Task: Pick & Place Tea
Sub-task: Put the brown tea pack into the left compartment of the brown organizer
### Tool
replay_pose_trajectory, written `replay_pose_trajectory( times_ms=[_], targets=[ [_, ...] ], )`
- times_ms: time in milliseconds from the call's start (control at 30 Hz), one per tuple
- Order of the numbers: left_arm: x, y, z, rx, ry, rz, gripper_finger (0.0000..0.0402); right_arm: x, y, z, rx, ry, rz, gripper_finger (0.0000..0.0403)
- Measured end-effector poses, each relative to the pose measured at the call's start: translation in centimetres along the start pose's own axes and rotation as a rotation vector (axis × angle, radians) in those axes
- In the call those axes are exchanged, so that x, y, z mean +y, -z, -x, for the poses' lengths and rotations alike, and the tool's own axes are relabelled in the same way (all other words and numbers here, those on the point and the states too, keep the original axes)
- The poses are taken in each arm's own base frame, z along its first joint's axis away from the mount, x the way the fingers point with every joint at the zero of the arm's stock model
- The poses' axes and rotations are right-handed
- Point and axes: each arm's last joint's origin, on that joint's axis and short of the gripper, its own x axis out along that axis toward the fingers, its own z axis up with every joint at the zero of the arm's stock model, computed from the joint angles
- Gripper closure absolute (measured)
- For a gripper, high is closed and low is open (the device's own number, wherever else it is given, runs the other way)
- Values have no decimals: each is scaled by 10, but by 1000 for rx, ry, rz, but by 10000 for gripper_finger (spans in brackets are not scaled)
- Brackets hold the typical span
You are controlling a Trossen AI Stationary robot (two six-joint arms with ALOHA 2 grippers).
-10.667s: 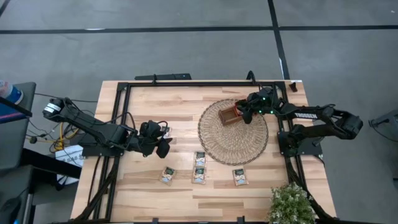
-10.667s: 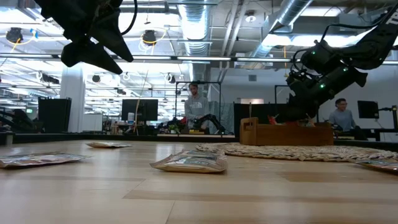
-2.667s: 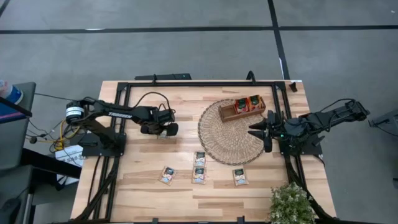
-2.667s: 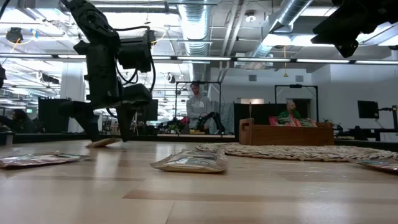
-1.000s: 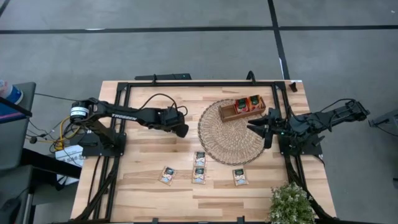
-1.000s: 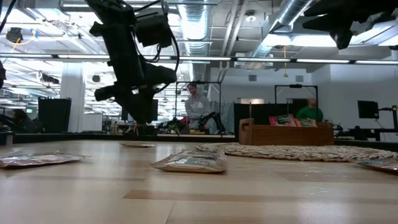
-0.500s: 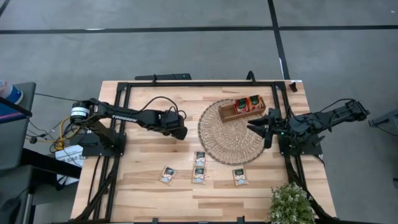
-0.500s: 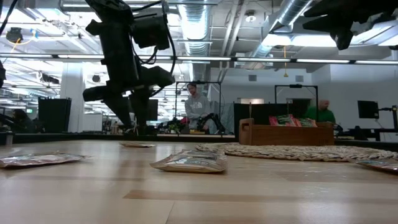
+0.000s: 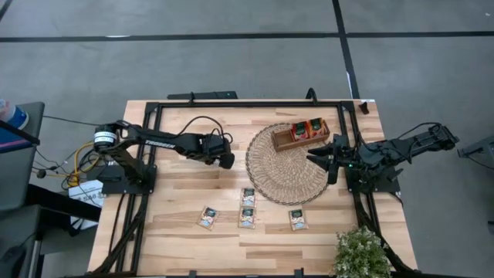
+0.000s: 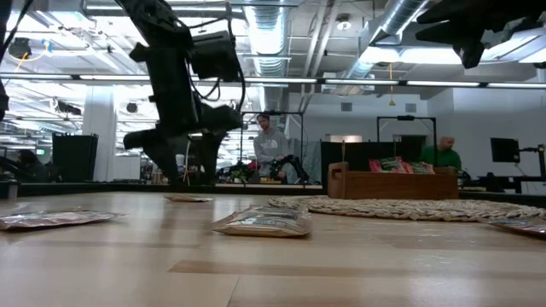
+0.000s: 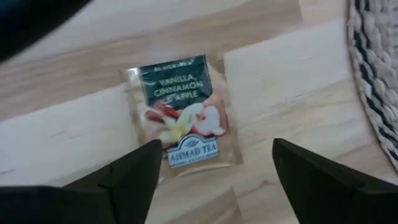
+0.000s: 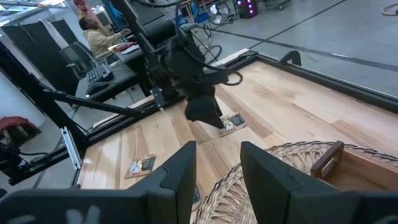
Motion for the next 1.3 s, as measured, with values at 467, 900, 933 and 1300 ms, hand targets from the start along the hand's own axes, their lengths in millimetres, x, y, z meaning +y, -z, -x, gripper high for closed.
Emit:
replay_pose_trajectory(
  times_ms=[467,900,933,1300],
  targets=[
    [1,4,-39,100,-81,16,86,0,1,0,5,3,4,285],
    [-2,2,-37,79,-131,4,212,0,1,0,4,4,3,285],
    [-2,1,-37,74,-131,3,226,0,1,0,4,4,3,285],
    [-5,3,-36,60,-131,-27,357,0,1,0,4,4,3,285]
  ],
)
